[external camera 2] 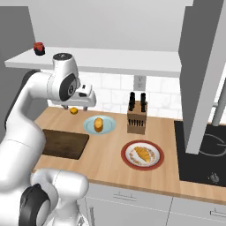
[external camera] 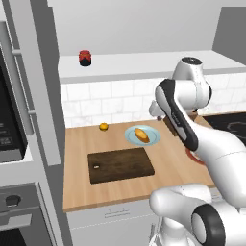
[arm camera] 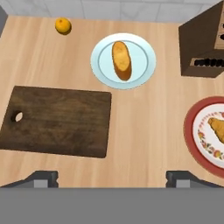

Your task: From the different types of pastries on the counter, select a croissant and place it on the cutting board. Then retrieve a jar of jam from the cabinet and place it alongside the croissant on the cutting board.

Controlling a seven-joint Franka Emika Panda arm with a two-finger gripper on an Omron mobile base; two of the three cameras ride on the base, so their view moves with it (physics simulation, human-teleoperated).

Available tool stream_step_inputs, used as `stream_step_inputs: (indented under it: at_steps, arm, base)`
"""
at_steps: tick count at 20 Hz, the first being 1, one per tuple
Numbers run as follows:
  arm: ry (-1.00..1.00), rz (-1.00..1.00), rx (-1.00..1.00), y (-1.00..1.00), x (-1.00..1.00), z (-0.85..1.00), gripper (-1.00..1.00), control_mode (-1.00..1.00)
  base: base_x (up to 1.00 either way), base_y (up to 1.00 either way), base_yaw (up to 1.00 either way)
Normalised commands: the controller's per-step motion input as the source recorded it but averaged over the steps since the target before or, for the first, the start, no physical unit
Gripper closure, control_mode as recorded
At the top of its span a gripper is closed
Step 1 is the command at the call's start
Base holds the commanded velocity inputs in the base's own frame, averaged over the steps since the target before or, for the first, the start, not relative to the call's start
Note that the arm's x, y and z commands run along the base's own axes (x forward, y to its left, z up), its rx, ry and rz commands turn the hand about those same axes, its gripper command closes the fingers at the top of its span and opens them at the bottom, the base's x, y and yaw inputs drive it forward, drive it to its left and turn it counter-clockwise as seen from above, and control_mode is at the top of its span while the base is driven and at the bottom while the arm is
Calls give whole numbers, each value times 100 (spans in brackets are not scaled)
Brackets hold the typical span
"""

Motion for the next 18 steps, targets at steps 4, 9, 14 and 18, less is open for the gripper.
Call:
stream_step_inputs:
  at_steps: [4, 9, 14, 18]
  arm:
    - [0, 9, 0, -45, -5, 0, -100, -100]
    - [-6, 13, 0, -75, 0, 4, -100, -100]
    - [-2, 8, 0, -93, 0, 16, -100, -100]
    - [-4, 7, 0, -84, 0, 13, -100, -100]
  base:
    - [0, 0, 0]
    - [0, 0, 0]
    - [0, 0, 0]
    - [0, 0, 0]
